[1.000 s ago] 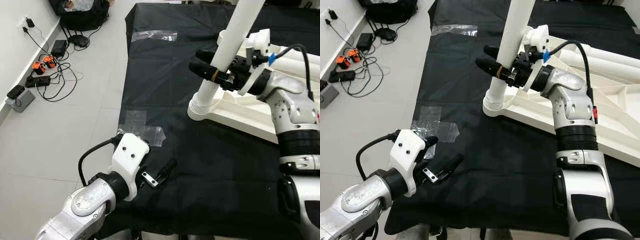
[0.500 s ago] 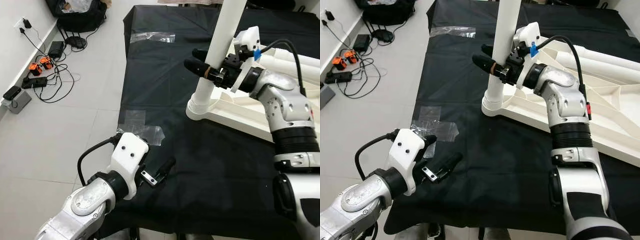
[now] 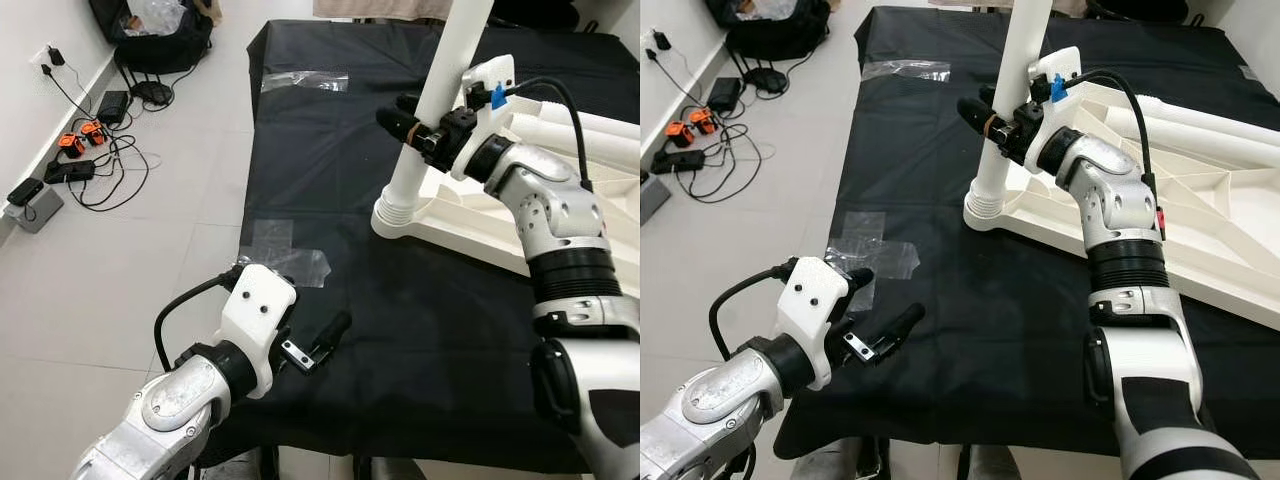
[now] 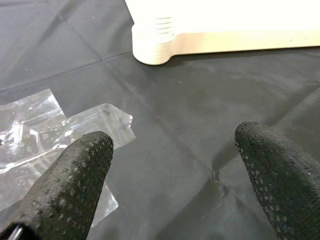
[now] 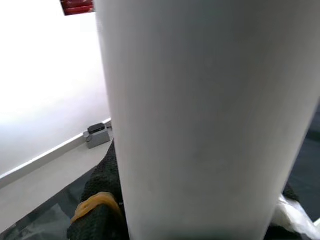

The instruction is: Building children table

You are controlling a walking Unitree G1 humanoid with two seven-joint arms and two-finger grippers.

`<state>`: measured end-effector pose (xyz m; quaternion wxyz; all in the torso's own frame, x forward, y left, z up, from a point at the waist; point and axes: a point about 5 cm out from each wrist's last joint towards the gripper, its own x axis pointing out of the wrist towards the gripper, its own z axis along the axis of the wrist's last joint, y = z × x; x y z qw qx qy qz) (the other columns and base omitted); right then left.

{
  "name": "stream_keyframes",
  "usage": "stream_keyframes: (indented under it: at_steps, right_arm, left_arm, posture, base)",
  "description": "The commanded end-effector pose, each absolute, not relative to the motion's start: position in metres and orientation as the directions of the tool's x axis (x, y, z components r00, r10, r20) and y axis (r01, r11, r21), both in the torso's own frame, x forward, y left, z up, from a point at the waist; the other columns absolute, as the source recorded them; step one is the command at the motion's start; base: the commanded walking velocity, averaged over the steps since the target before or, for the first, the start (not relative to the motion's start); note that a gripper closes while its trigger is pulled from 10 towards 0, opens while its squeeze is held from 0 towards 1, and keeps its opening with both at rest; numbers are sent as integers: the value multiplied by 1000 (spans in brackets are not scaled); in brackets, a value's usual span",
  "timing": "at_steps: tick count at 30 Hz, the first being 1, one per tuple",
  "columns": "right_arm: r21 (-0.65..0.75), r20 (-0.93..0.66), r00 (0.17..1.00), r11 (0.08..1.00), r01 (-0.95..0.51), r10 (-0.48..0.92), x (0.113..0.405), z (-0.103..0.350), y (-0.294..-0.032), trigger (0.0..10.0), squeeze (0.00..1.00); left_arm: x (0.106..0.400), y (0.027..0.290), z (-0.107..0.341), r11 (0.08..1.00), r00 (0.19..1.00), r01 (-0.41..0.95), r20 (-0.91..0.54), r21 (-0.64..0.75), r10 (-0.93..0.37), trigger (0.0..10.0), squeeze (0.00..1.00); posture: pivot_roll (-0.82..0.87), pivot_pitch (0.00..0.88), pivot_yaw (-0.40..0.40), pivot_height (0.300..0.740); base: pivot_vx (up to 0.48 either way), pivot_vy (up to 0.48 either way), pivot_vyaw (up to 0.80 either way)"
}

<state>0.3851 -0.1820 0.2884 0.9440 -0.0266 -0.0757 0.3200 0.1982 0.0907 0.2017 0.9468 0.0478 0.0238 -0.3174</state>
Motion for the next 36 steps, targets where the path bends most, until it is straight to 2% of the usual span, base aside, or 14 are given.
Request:
stream_keyframes:
  at_steps: [1, 14, 21, 25, 26, 28, 29, 31, 32, 33, 35, 36]
  right_arm:
    - [-29, -50, 832, 832, -555, 553, 387, 241, -192, 0, 0]
    - [-27, 12, 834, 834, -552, 552, 374, 236, -181, 0, 0]
    - [-19, 7, 883, 883, -470, 470, 376, 230, -179, 0, 0]
    - [-8, -1, 930, 930, -367, 367, 379, 228, -182, 0, 0]
    - [8, -10, 953, 953, -303, 303, 381, 228, -184, 0, 0]
    - [8, -10, 953, 953, -303, 303, 381, 228, -184, 0, 0]
    - [19, -32, 978, 979, -205, 206, 383, 226, -186, 0, 0]
    - [19, -32, 978, 979, -205, 206, 383, 226, -186, 0, 0]
    - [23, -54, 994, 995, -94, 95, 382, 224, -189, 0, 0]
    - [23, -54, 994, 995, -94, 95, 382, 224, -189, 0, 0]
    - [4, -72, 989, 992, 129, -128, 377, 219, -192, 0, 0]
    - [4, -72, 989, 992, 129, -128, 377, 219, -192, 0, 0]
  left_arm:
    - [198, 91, 198, 794, 797, 604, -94, 71, -597, 10000, 0]
    - [201, 95, 199, 798, 802, 597, -92, 82, -591, 10000, 0]
    - [201, 95, 199, 798, 802, 597, -91, 86, -590, 10000, 0]
    - [202, 96, 199, 799, 804, 595, -90, 88, -588, 10000, 0]
    - [202, 96, 199, 800, 805, 593, -89, 89, -587, 10000, 0]
    - [202, 96, 199, 800, 805, 593, -89, 89, -587, 10000, 0]
    - [203, 97, 200, 802, 807, 591, -87, 92, -585, 10000, 0]
    - [203, 97, 200, 802, 807, 591, -87, 92, -585, 10000, 0]
    - [204, 97, 200, 804, 809, 587, -85, 95, -581, 10000, 0]
    - [204, 97, 200, 804, 809, 587, -85, 95, -581, 10000, 0]
    - [206, 98, 201, 807, 814, 582, -79, 100, -576, 10000, 0]
    - [206, 98, 201, 807, 814, 582, -79, 100, -576, 10000, 0]
  posture:
    - [114, 289, -38, 740]
    - [116, 295, -31, 740]
    - [117, 293, -30, 740]
    - [116, 295, -31, 740]
    - [116, 295, -31, 740]
    - [116, 295, -31, 740]
    - [116, 295, -31, 740]
    - [116, 295, -31, 740]
    - [113, 294, -30, 740]
    - [113, 294, -30, 740]
    - [114, 293, -31, 740]
    - [114, 293, -31, 740]
  base:
    - [0, 0, 0]
    - [0, 0, 0]
    - [0, 0, 0]
    - [0, 0, 0]
    - [0, 0, 0]
    - [0, 0, 0]
    - [0, 0, 0]
    - [0, 0, 0]
    - [0, 0, 0]
    - [0, 0, 0]
    - [0, 0, 0]
    - [0, 0, 0]
